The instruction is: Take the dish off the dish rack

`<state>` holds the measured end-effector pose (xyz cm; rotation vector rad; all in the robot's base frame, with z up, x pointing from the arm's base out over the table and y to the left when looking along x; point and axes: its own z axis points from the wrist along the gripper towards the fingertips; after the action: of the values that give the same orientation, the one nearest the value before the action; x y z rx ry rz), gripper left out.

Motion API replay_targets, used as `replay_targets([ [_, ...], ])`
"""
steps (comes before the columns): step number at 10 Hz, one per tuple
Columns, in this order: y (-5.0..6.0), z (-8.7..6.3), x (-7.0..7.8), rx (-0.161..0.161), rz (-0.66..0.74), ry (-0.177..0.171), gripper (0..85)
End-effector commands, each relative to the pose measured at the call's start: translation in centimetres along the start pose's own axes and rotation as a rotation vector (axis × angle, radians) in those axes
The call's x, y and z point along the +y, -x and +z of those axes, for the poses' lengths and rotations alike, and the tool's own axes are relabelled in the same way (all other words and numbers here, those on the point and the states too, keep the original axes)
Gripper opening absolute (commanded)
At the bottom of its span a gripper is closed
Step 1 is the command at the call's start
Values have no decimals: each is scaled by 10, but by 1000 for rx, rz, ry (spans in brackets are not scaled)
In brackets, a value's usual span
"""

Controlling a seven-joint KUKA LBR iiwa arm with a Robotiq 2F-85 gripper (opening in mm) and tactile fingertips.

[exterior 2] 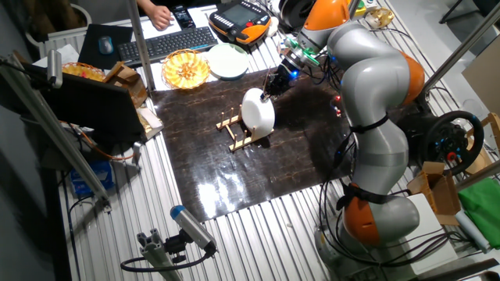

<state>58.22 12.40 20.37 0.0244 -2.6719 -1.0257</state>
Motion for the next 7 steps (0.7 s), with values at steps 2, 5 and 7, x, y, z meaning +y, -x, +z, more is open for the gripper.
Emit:
replay_targets([
  [2, 1, -1, 0, 6, -14, 14, 163],
  [5, 2, -1, 1, 19, -16, 16, 137],
  [7, 2, 0, 5, 26, -11, 23, 127],
])
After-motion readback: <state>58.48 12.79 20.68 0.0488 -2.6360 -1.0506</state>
